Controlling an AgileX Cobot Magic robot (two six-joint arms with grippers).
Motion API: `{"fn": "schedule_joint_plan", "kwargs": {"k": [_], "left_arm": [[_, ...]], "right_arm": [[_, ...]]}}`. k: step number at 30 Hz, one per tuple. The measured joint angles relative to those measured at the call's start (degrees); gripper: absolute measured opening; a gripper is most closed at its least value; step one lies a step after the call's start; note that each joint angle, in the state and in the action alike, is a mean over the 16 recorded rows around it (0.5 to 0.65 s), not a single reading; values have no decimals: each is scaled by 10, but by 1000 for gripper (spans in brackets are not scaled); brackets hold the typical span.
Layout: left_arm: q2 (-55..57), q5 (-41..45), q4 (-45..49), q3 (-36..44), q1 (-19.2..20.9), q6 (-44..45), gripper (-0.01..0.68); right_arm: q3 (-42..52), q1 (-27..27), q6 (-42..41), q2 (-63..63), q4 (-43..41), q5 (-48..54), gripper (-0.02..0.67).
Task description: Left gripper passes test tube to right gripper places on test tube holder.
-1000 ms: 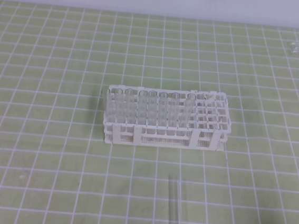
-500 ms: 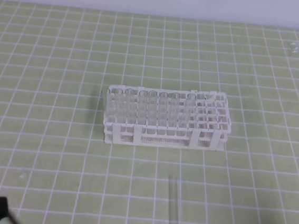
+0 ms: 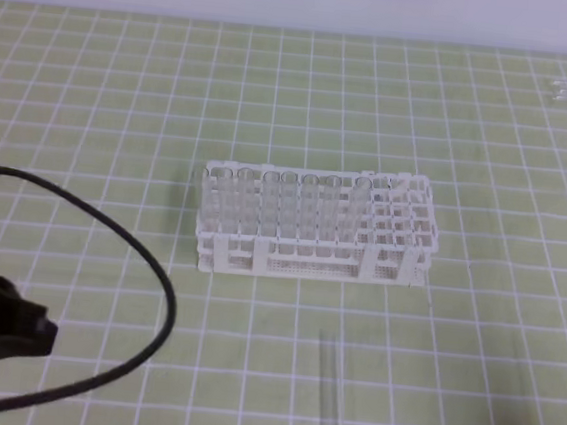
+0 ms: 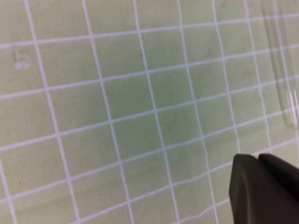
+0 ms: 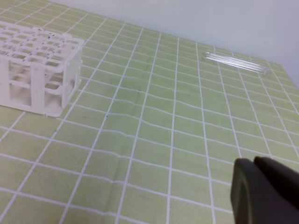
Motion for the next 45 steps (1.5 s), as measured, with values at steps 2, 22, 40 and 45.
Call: {"fn": "schedule_joint_plan", "kwargs": {"k": [2, 22, 40, 45], "left_arm": [[30, -5, 18, -16, -30, -17, 0], [368, -7, 194, -269, -393, -286, 0], [504, 26, 186, -350, -435, -390, 272], [510, 17, 195, -350, -457, -415, 403]], "right_arm": [[0, 0, 0, 0, 0, 0, -17], [0, 0, 0, 0, 0, 0, -17], [0, 0, 0, 0, 0, 0, -17], [0, 0, 0, 0, 0, 0, -17]]}}
